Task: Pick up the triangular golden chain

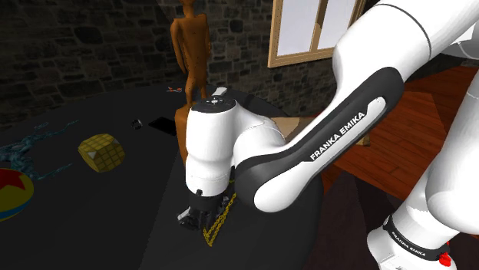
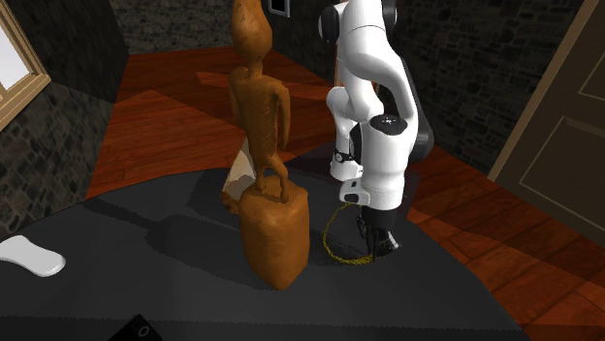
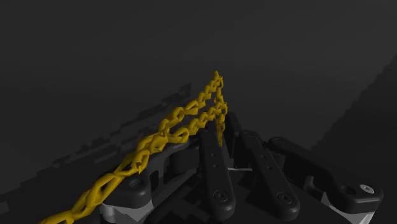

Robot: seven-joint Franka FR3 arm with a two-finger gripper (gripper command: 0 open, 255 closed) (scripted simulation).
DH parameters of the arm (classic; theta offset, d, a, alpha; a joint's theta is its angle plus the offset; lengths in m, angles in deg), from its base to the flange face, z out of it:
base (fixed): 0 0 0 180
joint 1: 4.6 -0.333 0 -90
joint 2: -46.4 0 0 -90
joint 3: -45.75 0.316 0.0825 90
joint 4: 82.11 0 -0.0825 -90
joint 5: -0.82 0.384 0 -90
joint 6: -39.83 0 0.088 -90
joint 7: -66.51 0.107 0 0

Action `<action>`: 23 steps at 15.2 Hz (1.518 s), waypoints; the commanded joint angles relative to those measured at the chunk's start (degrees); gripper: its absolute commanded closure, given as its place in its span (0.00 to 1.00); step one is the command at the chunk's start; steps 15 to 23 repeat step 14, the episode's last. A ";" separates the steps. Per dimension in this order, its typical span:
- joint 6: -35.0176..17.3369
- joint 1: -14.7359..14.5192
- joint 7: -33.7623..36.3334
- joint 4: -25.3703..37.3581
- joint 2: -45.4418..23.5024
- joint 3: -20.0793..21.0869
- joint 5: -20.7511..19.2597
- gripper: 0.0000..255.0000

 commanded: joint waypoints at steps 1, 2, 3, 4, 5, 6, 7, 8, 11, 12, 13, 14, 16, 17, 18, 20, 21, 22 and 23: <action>1.35 0.45 -0.84 0.59 1.11 0.53 1.34 1.00; 2.04 0.70 -1.34 0.85 1.76 0.78 2.10 1.00; 2.75 0.93 -1.82 1.12 2.40 1.01 2.84 1.00; 3.46 1.14 -2.29 1.41 3.04 1.21 3.56 1.00; 4.18 1.34 -2.74 1.71 3.66 1.38 4.26 1.00; 4.90 1.51 -3.18 2.03 4.28 1.53 4.94 1.00; 5.63 1.67 -3.61 2.36 4.88 1.66 5.60 1.00; 6.37 1.82 -4.02 2.70 5.48 1.76 6.24 1.00; 8.61 2.17 -5.14 3.82 7.17 1.93 7.99 1.00; 9.36 2.27 -5.48 4.21 7.70 1.96 8.52 1.00; 9.48 2.27 -5.53 4.27 7.78 1.95 8.60 1.00; 9.48 2.27 -5.53 4.27 7.79 1.94 8.61 1.00; 9.48 2.27 -5.53 4.27 7.79 1.94 8.61 1.00; 9.48 2.27 -5.53 4.27 7.79 1.94 8.61 1.00; 9.48 2.27 -5.53 4.27 7.79 1.94 8.61 1.00; 9.48 2.27 -5.53 4.27 7.79 1.94 8.61 1.00; 9.48 2.27 -5.53 4.27 7.79 1.94 8.61 1.00; 9.48 2.27 -5.53 4.27 7.79 1.94 8.61 1.00; 9.48 2.27 -5.53 4.27 7.79 1.94 8.61 1.00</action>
